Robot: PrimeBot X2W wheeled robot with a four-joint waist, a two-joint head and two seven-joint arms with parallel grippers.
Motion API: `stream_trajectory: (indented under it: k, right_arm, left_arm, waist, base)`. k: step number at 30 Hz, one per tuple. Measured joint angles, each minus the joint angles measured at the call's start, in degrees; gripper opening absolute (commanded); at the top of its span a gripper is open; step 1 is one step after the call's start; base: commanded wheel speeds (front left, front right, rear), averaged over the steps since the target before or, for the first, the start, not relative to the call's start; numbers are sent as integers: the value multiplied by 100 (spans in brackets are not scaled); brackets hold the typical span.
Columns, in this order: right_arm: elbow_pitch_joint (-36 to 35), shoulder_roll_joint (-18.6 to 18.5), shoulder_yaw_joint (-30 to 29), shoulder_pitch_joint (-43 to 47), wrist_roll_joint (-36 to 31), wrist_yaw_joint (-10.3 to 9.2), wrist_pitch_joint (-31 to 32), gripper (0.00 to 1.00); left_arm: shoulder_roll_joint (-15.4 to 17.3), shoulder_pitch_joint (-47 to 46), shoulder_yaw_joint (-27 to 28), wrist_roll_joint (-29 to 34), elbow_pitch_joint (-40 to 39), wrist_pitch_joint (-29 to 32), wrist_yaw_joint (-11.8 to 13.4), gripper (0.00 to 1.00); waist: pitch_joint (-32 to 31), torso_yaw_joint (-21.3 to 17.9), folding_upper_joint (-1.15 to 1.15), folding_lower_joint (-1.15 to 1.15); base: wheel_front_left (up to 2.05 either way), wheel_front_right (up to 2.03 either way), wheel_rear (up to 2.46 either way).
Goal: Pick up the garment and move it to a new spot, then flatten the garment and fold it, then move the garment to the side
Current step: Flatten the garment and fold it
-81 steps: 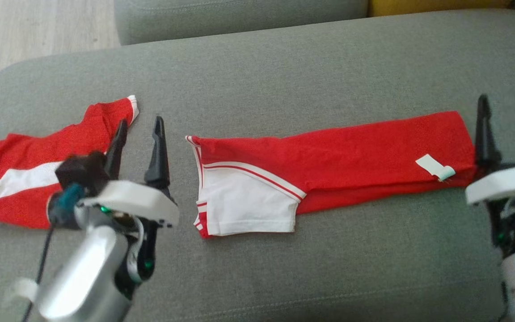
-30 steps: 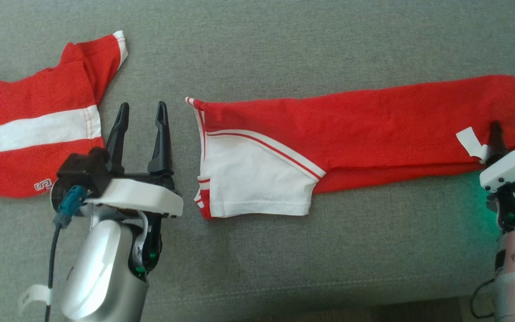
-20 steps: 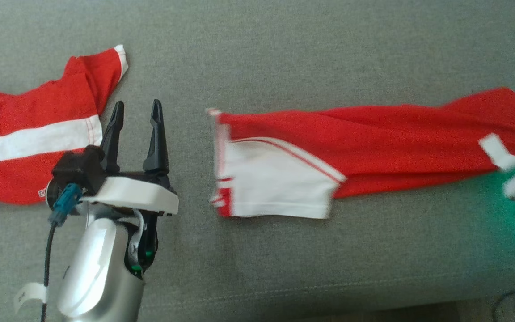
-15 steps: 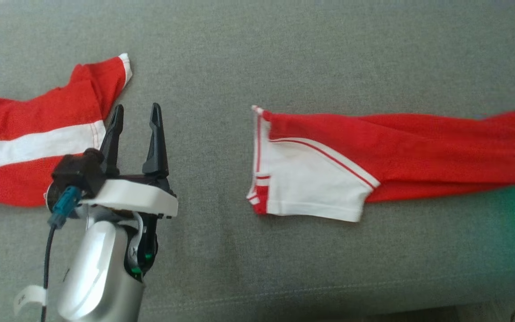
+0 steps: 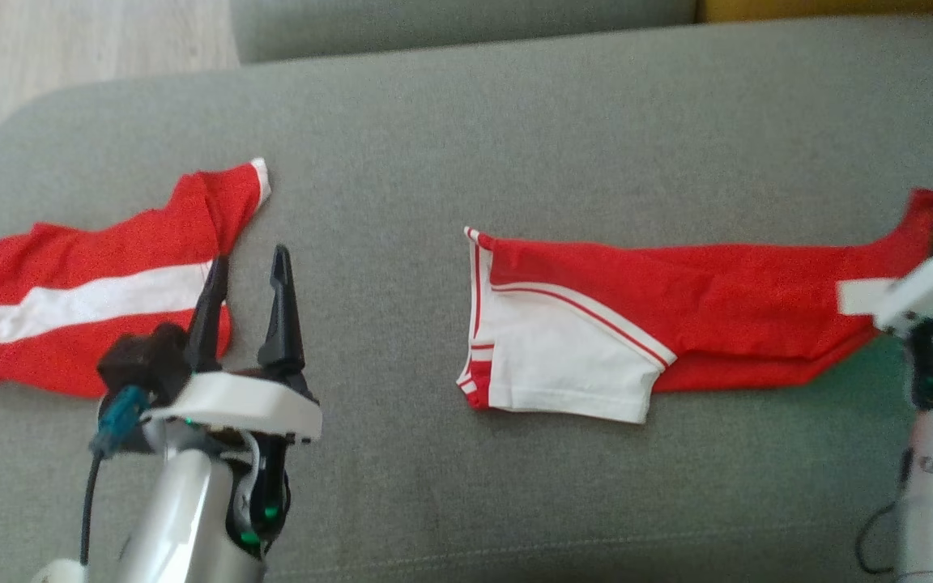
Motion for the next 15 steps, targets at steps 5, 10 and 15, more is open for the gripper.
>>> stream_trajectory:
  k: [5,10,15]
  right_arm:
    - [-477,13,1354,268,1273,0,353,0]
    - [-1144,13,2604,879,2117,0,504,0]
    - [-1591,13,3605,1146,2544,0,515,0]
  left_arm:
    - [1,274,-26,-120,-2,0,90,100]
    - [1,491,-32,-215,-9,0,123,100]
    - [1,589,-55,-220,-21,0,141,100]
  waist:
    - [-369,33,0,0]
    - [-647,98,0,0]
    - [-732,223,0,0]
  base:
    - [0,0,0]
    - [0,0,0]
    - [0,0,0]
